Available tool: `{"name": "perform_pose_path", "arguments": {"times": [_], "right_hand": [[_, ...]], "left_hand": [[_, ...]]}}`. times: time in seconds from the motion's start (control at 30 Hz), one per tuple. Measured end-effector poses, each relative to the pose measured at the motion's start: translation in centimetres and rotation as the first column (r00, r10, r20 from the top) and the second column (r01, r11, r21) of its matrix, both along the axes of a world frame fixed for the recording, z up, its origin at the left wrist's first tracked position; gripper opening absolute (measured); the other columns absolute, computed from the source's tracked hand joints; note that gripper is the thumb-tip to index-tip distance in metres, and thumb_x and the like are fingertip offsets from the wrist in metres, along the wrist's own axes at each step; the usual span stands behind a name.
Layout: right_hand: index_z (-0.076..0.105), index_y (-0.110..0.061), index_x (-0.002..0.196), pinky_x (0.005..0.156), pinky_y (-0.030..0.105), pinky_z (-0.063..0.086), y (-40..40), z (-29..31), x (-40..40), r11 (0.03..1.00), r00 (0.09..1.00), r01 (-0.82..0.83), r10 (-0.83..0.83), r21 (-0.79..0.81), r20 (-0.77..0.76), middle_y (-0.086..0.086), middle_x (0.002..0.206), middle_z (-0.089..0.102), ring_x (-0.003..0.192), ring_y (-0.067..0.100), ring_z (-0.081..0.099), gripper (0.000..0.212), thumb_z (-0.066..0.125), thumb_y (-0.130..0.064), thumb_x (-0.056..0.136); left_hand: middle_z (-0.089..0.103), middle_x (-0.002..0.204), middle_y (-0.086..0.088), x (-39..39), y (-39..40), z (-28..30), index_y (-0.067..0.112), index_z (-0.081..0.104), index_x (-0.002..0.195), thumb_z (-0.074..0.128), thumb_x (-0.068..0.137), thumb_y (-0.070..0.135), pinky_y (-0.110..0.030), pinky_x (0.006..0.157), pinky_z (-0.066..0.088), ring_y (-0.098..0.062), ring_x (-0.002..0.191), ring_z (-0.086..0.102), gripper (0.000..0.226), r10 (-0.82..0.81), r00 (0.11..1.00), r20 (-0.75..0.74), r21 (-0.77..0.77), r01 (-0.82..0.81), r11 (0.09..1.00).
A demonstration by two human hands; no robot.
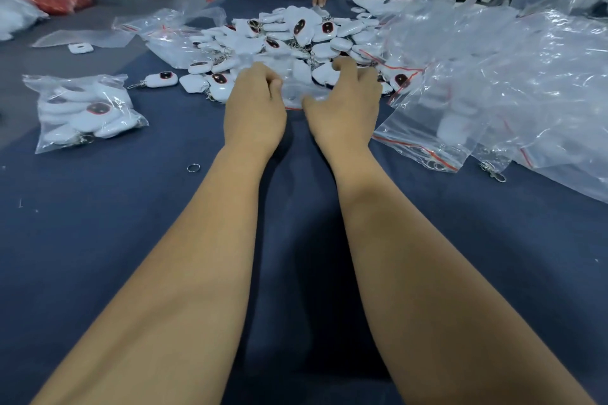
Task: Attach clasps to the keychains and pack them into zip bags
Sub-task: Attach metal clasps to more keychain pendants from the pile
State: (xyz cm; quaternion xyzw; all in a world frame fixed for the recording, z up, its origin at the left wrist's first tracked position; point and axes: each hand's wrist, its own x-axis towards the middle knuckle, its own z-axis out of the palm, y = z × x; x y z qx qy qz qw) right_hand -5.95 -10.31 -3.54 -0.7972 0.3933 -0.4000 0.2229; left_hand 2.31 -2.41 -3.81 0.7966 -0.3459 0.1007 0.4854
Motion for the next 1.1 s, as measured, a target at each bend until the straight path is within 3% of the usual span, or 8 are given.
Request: {"name": "perform_pose_path", "arguments": {"times": [0.13, 0.27, 0.4, 0.53, 0.7, 0.9, 0.97, 1.1], "right_hand": [[0.058, -0.016, 0.108, 0.054, 0.007, 0.038, -0.3, 0.2, -0.1, 0.949, 0.968, -0.110, 0.035, 0.297, 0.247, -0.015, 0.079, 0.050, 0.072, 0.003, 0.052, 0.025, 0.063, -0.016, 0.083], [0.055, -0.022, 0.087, 0.048, 0.008, 0.037, 0.2, 0.3, -0.1, 0.932, 0.905, -0.206, 0.065, 0.299, 0.421, -0.012, 0.066, 0.051, 0.052, -0.002, 0.048, 0.019, 0.059, -0.004, 0.082], [0.047, -0.022, 0.101, 0.050, 0.009, 0.038, 0.8, 0.4, 0.3, 0.918, 0.881, -0.322, 0.202, 0.230, 0.428, -0.003, 0.067, 0.052, 0.056, 0.006, 0.047, 0.036, 0.060, 0.003, 0.079], [0.046, -0.023, 0.129, 0.061, 0.007, 0.040, 0.6, 0.6, 1.0, 0.841, 0.824, -0.432, 0.222, 0.326, 0.522, -0.006, 0.081, 0.062, 0.075, 0.001, 0.058, 0.045, 0.066, -0.022, 0.089], [0.034, -0.027, 0.149, 0.100, 0.025, 0.040, -0.1, -0.2, 1.6, 0.860, 0.898, -0.439, 0.412, 0.262, 0.154, -0.005, 0.142, 0.048, 0.125, 0.008, 0.046, 0.061, 0.057, -0.028, 0.093], [0.010, -0.032, 0.157, 0.121, 0.046, 0.009, 0.6, -1.1, 2.8, 0.877, 0.704, -0.476, 0.422, 0.060, -0.571, -0.004, 0.165, 0.012, 0.151, 0.019, 0.009, 0.068, 0.037, -0.053, 0.098], [0.023, -0.026, 0.154, 0.117, 0.045, 0.019, 0.6, -1.2, 2.9, 0.890, 0.718, -0.456, 0.362, -0.009, -0.595, -0.002, 0.159, 0.028, 0.145, 0.022, 0.024, 0.067, 0.040, -0.055, 0.097], [0.050, -0.019, 0.133, 0.101, 0.039, 0.032, 0.3, -1.1, 2.6, 0.930, 0.841, -0.340, 0.233, -0.142, -0.489, 0.002, 0.134, 0.050, 0.126, 0.026, 0.039, 0.058, 0.055, -0.056, 0.089]], "left_hand": [[0.056, 0.089, 0.006, -0.1, 0.1, -0.3, 0.020, 0.052, 0.106, 0.056, 0.092, 0.017, -0.029, 0.066, 0.041, -0.015, 0.078, 0.052, 0.015, -0.117, 0.989, -0.088, -0.020, 0.116, 0.993], [0.058, 0.074, 0.003, -0.4, 0.4, -0.4, 0.027, 0.052, 0.104, 0.062, 0.086, 0.017, -0.030, 0.057, 0.044, -0.018, 0.066, 0.054, 0.022, -0.198, 0.976, -0.095, 0.097, 0.207, 0.974], [0.060, 0.087, 0.004, 0.2, 0.3, 0.0, 0.017, 0.064, 0.102, 0.049, 0.097, 0.020, -0.025, 0.065, 0.034, -0.016, 0.078, 0.051, 0.016, 0.002, 0.998, -0.063, -0.036, -0.005, 0.999], [0.056, 0.091, 0.007, 2.0, 1.1, 1.0, 0.011, 0.064, 0.110, 0.040, 0.101, 0.016, -0.012, 0.064, 0.039, -0.010, 0.079, 0.051, 0.026, 0.225, 0.897, -0.380, -0.367, -0.369, 0.854], [0.046, 0.116, 0.006, 2.4, 2.6, 1.8, 0.004, 0.045, 0.129, 0.026, 0.096, 0.001, -0.012, 0.084, 0.047, -0.016, 0.104, 0.052, 0.038, 0.352, 0.840, -0.412, -0.642, -0.542, 0.542], [0.054, 0.116, 0.004, 2.5, 2.3, 1.0, 0.023, 0.044, 0.135, 0.033, 0.080, -0.009, -0.032, 0.099, 0.033, -0.029, 0.117, 0.047, 0.064, 0.530, 0.835, -0.145, -0.105, -0.546, 0.831], [0.054, 0.105, 0.001, 2.4, 2.3, 0.4, 0.022, 0.038, 0.138, 0.036, 0.088, -0.004, -0.038, 0.099, 0.034, -0.029, 0.108, 0.050, 0.057, 0.428, 0.889, -0.165, 0.075, -0.421, 0.904], [0.052, 0.095, -0.002, 2.3, 2.2, 0.1, 0.021, 0.035, 0.135, 0.033, 0.085, -0.004, -0.033, 0.063, 0.035, -0.024, 0.083, 0.048, 0.055, 0.367, 0.918, -0.146, -0.019, -0.374, 0.927]]}}
